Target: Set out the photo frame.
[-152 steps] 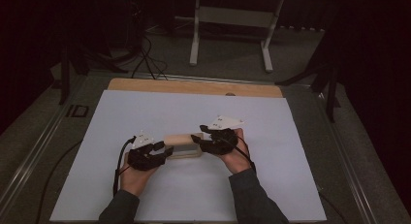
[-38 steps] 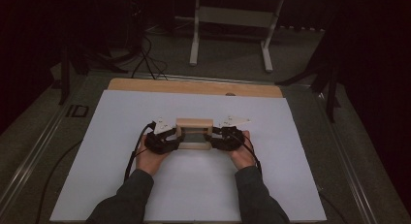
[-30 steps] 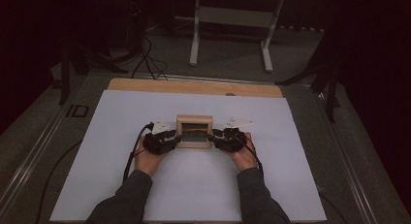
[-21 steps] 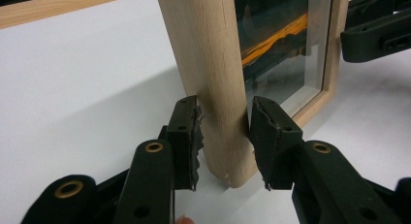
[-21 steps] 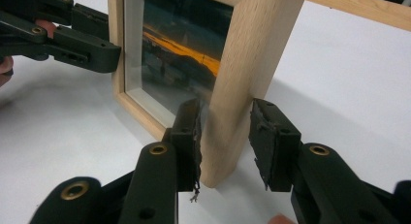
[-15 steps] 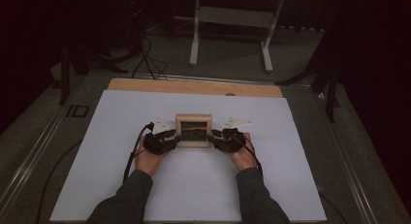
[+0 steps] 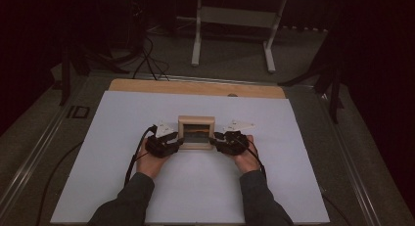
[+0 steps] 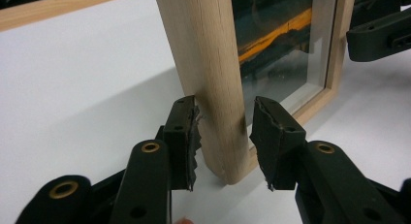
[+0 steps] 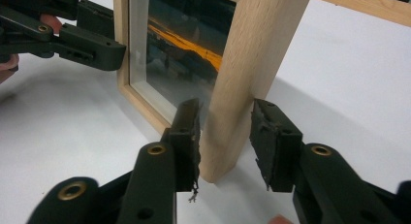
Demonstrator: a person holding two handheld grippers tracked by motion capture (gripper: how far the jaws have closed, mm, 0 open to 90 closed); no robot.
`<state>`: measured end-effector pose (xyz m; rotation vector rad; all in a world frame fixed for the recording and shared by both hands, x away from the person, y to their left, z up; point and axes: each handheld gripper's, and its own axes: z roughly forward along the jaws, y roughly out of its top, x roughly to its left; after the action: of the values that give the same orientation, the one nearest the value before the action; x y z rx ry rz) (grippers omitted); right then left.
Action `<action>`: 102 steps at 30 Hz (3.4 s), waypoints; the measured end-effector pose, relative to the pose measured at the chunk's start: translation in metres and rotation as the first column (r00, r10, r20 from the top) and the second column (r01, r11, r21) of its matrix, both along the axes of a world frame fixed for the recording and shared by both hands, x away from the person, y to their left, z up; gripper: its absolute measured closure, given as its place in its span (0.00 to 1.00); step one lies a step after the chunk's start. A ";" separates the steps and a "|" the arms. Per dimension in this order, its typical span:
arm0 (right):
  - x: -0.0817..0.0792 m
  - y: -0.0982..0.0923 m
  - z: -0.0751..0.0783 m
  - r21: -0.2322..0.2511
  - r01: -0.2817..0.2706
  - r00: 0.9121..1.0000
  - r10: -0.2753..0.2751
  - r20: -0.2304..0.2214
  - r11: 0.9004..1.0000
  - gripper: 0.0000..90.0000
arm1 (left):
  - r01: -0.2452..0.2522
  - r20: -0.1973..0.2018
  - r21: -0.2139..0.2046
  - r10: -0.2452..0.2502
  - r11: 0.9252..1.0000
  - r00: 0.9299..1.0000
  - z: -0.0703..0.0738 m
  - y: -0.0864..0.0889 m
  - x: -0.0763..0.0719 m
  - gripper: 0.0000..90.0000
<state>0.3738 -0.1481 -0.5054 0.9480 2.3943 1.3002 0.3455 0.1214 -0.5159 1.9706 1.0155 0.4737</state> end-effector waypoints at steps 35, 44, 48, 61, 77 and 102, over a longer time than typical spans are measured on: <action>0.002 0.000 -0.003 -0.015 0.015 1.000 -0.015 -0.011 1.000 0.66 | 0.000 -0.019 -0.024 -0.001 1.000 1.000 0.003 0.000 -0.003 0.59; -0.005 -0.009 0.004 -0.024 0.029 1.000 -0.029 0.002 0.999 0.61 | -0.027 -0.021 -0.044 0.026 0.999 0.999 0.007 0.012 -0.006 0.58; -0.010 -0.010 0.004 -0.052 0.028 1.000 -0.028 0.002 0.998 0.59 | -0.035 -0.019 -0.049 0.034 0.998 0.999 0.010 0.016 -0.010 0.58; -0.030 -0.020 0.012 -0.075 0.011 1.000 -0.009 0.025 0.997 0.57 | -0.060 -0.006 -0.046 0.060 0.997 0.998 0.021 0.043 -0.029 0.57; -0.050 -0.063 0.021 -0.012 0.082 0.995 -0.081 0.059 0.997 0.55 | -0.097 0.009 -0.062 0.097 0.993 0.995 0.022 0.075 -0.055 0.57; -0.100 -0.135 0.012 0.090 0.236 0.965 -0.244 0.094 0.968 0.48 | -0.144 0.063 -0.087 0.150 0.986 0.987 0.022 0.120 -0.108 0.55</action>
<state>0.2734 -0.2829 -0.4933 1.1229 2.0886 1.3243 0.2375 0.2412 -0.4936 1.8027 1.1236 0.5684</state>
